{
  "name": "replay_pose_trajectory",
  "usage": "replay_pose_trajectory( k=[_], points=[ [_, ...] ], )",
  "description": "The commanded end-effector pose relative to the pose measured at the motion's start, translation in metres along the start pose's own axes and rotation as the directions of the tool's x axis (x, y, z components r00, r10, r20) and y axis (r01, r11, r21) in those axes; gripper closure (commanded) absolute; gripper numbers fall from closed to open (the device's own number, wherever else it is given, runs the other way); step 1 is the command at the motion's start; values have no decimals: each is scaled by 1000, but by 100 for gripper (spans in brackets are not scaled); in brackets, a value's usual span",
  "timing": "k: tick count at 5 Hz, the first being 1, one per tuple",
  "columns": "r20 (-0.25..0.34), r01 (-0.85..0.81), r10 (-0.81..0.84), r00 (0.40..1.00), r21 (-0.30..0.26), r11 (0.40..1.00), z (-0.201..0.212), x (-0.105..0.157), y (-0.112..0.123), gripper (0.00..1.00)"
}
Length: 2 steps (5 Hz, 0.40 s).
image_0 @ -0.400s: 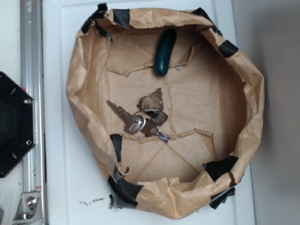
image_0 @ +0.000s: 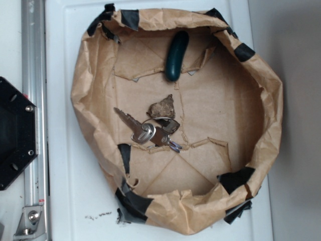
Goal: Grab the plastic pickle.
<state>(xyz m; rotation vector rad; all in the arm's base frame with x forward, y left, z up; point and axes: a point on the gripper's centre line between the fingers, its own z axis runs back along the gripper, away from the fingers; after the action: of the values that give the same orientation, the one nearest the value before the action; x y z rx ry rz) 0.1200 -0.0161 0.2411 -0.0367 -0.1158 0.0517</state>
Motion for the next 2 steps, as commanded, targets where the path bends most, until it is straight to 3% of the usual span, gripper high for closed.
replay_pose_trajectory(
  k=[1,2],
  points=[
    [0,-384,384,923,43,922,-67,89,13,0],
    [207,-599,569,796,126,791,-103,126,31,0]
  ],
)
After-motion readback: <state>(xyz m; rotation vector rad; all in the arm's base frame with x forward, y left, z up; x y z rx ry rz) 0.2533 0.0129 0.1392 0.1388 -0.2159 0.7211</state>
